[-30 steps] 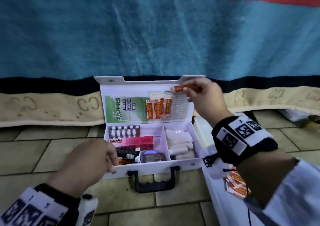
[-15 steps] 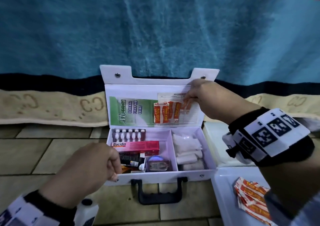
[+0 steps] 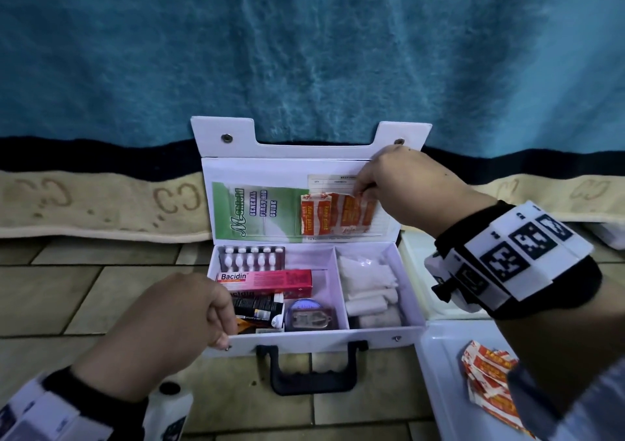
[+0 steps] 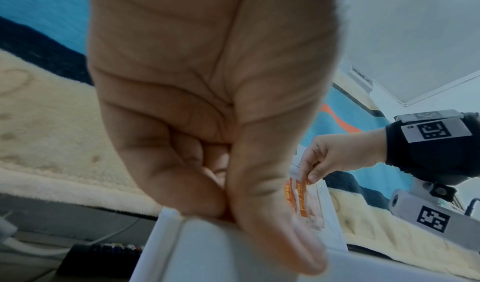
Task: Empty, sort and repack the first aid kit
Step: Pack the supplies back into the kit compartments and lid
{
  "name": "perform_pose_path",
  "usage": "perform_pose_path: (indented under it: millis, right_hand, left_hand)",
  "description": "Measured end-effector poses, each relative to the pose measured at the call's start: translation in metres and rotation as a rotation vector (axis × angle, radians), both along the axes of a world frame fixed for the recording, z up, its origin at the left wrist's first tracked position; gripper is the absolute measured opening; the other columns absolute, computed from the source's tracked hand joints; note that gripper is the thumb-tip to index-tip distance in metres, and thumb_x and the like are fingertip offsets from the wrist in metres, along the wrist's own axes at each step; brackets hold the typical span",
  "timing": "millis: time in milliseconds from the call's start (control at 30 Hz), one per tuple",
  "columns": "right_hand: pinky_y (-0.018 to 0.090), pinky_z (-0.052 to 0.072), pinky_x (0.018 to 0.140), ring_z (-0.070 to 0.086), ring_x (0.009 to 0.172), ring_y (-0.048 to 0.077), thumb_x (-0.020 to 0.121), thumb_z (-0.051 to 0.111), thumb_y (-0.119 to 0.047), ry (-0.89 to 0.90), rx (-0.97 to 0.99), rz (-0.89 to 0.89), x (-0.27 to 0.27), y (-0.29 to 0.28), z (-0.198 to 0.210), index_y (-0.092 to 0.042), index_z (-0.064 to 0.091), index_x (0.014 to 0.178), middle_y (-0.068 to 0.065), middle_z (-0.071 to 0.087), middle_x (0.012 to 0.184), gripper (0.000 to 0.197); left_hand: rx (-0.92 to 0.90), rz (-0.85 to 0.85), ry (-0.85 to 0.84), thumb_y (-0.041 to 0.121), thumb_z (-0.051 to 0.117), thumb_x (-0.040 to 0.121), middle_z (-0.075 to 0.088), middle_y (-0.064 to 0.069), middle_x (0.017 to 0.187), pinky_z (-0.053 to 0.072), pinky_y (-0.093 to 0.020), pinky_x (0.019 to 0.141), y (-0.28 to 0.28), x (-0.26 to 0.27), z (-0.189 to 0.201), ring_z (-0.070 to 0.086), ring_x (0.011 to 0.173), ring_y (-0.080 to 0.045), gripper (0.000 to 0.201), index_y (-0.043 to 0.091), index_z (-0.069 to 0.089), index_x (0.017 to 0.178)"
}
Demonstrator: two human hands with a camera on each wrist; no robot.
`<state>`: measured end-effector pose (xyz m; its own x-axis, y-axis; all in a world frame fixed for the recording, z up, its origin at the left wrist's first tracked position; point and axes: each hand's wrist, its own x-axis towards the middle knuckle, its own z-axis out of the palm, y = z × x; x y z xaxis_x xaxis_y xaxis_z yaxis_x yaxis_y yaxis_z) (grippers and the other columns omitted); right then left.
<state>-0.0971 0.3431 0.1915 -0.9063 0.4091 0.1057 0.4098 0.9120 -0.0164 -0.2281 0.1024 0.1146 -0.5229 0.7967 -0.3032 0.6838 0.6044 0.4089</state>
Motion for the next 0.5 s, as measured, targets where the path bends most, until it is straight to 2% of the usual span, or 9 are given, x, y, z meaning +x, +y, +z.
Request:
perform_pose_path:
  millis: [167, 267, 400, 500]
  right_hand:
    - [0.032, 0.049, 0.079, 0.056, 0.094, 0.023, 0.082, 0.053, 0.002, 0.031, -0.023, -0.038, -0.004, -0.003, 0.003, -0.024, 0.064, 0.096, 0.001, 0.069, 0.095, 0.032]
    - [0.032, 0.047, 0.079, 0.056, 0.091, 0.025, 0.081, 0.052, 0.002, 0.013, -0.011, -0.039, -0.005, -0.004, 0.003, -0.023, 0.059, 0.093, 0.002, 0.068, 0.092, 0.028]
    - [0.036, 0.042, 0.09, 0.056, 0.096, 0.029, 0.086, 0.046, -0.002, 0.003, 0.05, -0.025, -0.004, -0.008, 0.0, -0.021, 0.053, 0.109, 0.008, 0.064, 0.102, 0.031]
    - [0.034, 0.038, 0.087, 0.055, 0.098, 0.03, 0.088, 0.046, -0.002, 0.007, 0.04, -0.046, -0.002, -0.011, 0.0, -0.019, 0.05, 0.115, 0.009, 0.062, 0.104, 0.031]
  left_hand:
    - [-0.001, 0.008, 0.002, 0.013, 0.081, 0.063, 0.066, 0.025, 0.058, 0.039, -0.004, 0.051, -0.001, 0.001, 0.0, 0.058, 0.058, 0.012, 0.027, 0.03, 0.064, 0.051]
    - [0.005, 0.012, 0.008, 0.013, 0.081, 0.063, 0.065, 0.025, 0.055, 0.037, -0.005, 0.049, -0.002, 0.002, 0.0, 0.058, 0.058, 0.012, 0.026, 0.03, 0.064, 0.052]
    - [0.007, 0.013, 0.003, 0.013, 0.08, 0.063, 0.063, 0.026, 0.054, 0.037, -0.006, 0.049, -0.002, 0.002, 0.0, 0.058, 0.057, 0.011, 0.025, 0.029, 0.065, 0.053]
    - [0.013, 0.021, 0.003, 0.012, 0.08, 0.063, 0.064, 0.025, 0.054, 0.038, -0.01, 0.051, -0.001, 0.001, 0.0, 0.059, 0.057, 0.009, 0.026, 0.03, 0.065, 0.052]
